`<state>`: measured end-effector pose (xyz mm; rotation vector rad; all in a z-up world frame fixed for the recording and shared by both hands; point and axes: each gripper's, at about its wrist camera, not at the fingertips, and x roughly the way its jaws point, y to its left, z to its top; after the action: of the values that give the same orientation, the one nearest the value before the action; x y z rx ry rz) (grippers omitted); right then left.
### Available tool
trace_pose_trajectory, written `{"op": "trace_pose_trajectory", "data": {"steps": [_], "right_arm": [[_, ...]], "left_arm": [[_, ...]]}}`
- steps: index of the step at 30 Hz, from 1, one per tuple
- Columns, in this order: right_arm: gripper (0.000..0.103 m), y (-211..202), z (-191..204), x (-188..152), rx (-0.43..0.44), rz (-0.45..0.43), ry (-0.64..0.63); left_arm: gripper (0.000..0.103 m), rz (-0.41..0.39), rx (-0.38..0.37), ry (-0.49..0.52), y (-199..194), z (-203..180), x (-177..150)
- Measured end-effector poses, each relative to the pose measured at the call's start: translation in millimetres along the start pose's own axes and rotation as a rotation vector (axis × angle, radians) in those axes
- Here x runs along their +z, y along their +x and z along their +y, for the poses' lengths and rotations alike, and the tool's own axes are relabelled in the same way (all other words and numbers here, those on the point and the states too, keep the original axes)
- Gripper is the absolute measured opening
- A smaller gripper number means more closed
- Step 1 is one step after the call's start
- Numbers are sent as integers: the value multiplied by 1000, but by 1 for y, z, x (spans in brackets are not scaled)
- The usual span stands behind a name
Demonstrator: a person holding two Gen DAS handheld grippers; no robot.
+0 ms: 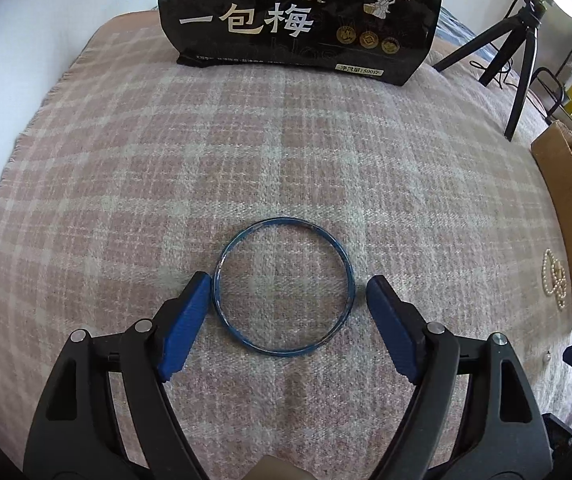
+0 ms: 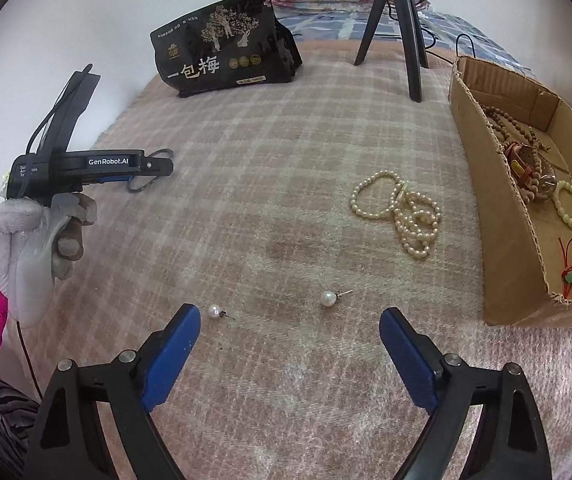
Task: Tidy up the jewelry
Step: 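Move the left tool over the blue bangle while the right tool approaches a pearl stud earring, then close the left tool on the blue bangle while the right tool grasps the pearl stud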
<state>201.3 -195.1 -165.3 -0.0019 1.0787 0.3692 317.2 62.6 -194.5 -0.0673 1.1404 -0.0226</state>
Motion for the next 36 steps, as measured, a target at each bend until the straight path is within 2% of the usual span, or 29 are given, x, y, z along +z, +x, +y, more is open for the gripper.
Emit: {"op": "trace_pose_trajectory", "data": {"steps": [4, 8, 11, 15, 22, 33, 36], "right_arm": [[85, 3, -2, -1, -14, 5, -7], [66, 8, -5, -3, -13, 26, -11], [61, 8, -6, -2, -16, 20, -7], [45, 10, -9, 2, -19, 20, -3], [38, 15, -9, 4, -51, 16, -30], [10, 15, -11, 3, -101, 13, -77], [8, 15, -11, 3, -99, 13, -78]], "left_arm": [[82, -8, 25, 25, 1, -4, -2], [84, -9, 22, 20, 2, -5, -2], [84, -10, 22, 18, 3, -9, -3], [85, -15, 21, 25, 8, -4, 0], [85, -18, 14, 28, 9, 1, -2], [85, -21, 22, 45, 9, -1, -2], [85, -24, 22, 49, 9, -2, -3]]}}
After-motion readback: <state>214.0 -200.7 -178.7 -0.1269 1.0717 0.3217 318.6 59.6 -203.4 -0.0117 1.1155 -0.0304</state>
